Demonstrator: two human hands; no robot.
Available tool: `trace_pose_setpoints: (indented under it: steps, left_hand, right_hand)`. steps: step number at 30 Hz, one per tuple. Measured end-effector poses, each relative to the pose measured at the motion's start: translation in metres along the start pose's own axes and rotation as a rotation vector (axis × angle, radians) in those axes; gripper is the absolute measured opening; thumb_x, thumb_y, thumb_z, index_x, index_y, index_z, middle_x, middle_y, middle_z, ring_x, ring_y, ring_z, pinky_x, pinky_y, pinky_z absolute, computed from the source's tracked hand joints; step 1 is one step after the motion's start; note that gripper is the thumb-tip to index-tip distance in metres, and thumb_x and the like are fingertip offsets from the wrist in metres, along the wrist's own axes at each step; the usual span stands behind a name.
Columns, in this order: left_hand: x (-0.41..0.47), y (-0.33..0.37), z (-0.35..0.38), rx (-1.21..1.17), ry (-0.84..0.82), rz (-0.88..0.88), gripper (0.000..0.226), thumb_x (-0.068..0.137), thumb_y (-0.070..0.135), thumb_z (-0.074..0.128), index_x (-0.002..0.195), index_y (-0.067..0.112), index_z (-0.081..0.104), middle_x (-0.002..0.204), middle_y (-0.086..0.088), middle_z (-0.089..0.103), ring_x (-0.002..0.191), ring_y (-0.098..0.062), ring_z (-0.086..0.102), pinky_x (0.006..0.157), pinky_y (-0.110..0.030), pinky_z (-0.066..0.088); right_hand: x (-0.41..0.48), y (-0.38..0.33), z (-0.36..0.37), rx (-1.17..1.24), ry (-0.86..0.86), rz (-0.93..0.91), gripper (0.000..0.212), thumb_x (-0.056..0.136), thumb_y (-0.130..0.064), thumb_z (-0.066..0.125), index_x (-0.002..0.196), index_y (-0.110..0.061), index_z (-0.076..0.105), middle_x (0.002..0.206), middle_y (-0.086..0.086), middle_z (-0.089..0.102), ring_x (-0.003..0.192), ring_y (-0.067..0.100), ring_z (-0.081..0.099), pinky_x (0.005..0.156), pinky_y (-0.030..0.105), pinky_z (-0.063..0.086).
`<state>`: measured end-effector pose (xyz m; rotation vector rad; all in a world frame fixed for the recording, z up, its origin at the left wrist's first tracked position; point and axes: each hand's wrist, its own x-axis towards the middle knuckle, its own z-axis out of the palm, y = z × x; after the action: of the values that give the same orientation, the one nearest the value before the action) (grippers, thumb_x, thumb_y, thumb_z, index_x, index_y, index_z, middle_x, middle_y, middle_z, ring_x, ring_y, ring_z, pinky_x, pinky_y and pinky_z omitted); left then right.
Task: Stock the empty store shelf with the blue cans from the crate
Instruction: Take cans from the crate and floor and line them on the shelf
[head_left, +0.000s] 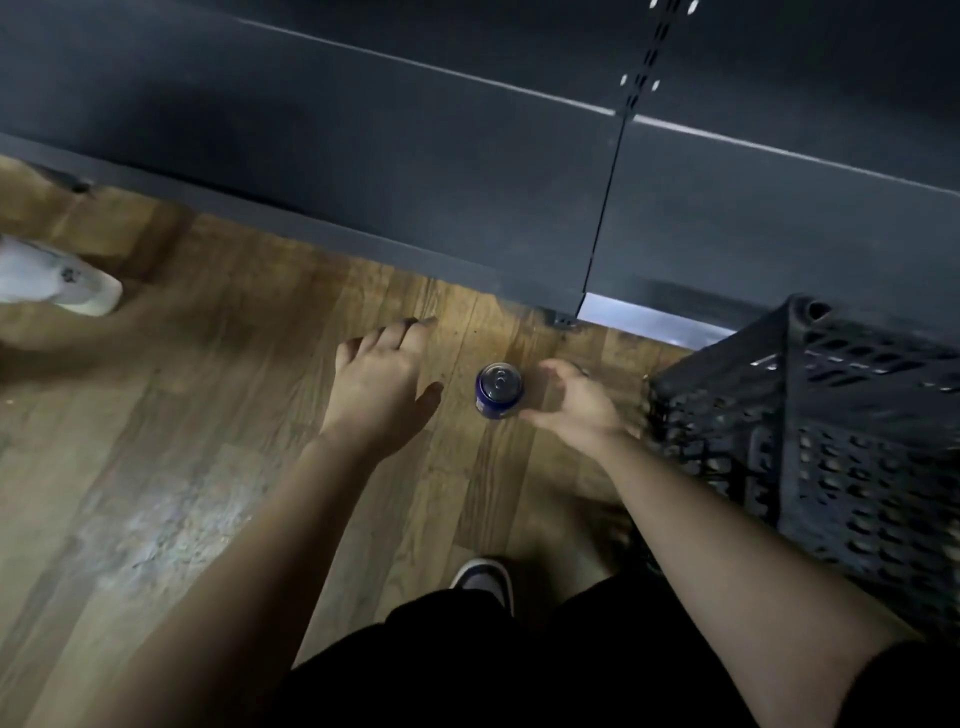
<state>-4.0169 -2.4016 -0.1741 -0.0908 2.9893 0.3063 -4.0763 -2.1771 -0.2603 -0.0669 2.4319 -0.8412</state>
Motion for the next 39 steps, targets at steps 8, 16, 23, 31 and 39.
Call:
trace_pose_setpoints:
  steps: [8, 16, 23, 31, 39]
  left_hand:
    - [-0.003, -0.014, 0.055, -0.041, -0.031, -0.024, 0.067, 0.087, 0.038, 0.059, 0.144, 0.021, 0.029, 0.145, -0.003, 0.041, 0.13, -0.025, 0.041, 0.107, -0.048, 0.027]
    - [-0.003, -0.009, 0.074, -0.113, -0.024, -0.049, 0.068, 0.087, 0.041, 0.057, 0.145, 0.022, 0.027, 0.147, -0.001, 0.037, 0.132, -0.024, 0.037, 0.105, -0.046, 0.028]
    - [0.002, -0.006, 0.071, -0.128, -0.028, -0.06, 0.068, 0.087, 0.039, 0.058, 0.145, 0.024, 0.028, 0.145, -0.001, 0.039, 0.129, -0.025, 0.04, 0.103, -0.046, 0.029]
    - [-0.006, 0.022, -0.015, -0.093, -0.073, -0.022, 0.067, 0.088, 0.039, 0.057, 0.146, 0.024, 0.028, 0.147, -0.001, 0.037, 0.131, -0.024, 0.039, 0.106, -0.046, 0.027]
    - [-0.045, 0.087, -0.18, -0.112, -0.117, 0.012, 0.066, 0.087, 0.04, 0.058, 0.144, 0.025, 0.028, 0.148, 0.002, 0.036, 0.13, -0.022, 0.039, 0.107, -0.045, 0.028]
  right_hand:
    - [0.023, 0.026, 0.042, 0.036, -0.016, 0.041, 0.09, 0.068, -0.028, 0.087, 0.145, -0.018, 0.041, 0.141, 0.005, 0.05, 0.126, 0.019, 0.05, 0.105, 0.031, 0.04]
    - [0.043, 0.011, 0.061, 0.182, 0.002, 0.058, 0.094, 0.063, -0.012, 0.086, 0.142, -0.035, 0.04, 0.132, -0.008, 0.057, 0.125, 0.017, 0.049, 0.106, 0.039, 0.042]
    - [0.043, 0.004, 0.063, 0.183, 0.019, 0.02, 0.075, 0.067, -0.017, 0.085, 0.132, -0.031, 0.05, 0.114, -0.012, 0.059, 0.115, 0.015, 0.054, 0.093, 0.029, 0.044]
    - [-0.015, -0.034, -0.002, 0.25, 0.064, 0.074, 0.069, 0.063, -0.025, 0.089, 0.123, -0.025, 0.055, 0.11, -0.006, 0.064, 0.104, 0.014, 0.058, 0.085, 0.028, 0.045]
    - [-0.126, -0.111, -0.135, 0.388, 0.142, 0.083, 0.061, 0.059, -0.022, 0.089, 0.11, -0.033, 0.056, 0.105, -0.009, 0.067, 0.1, 0.013, 0.063, 0.091, 0.029, 0.049]
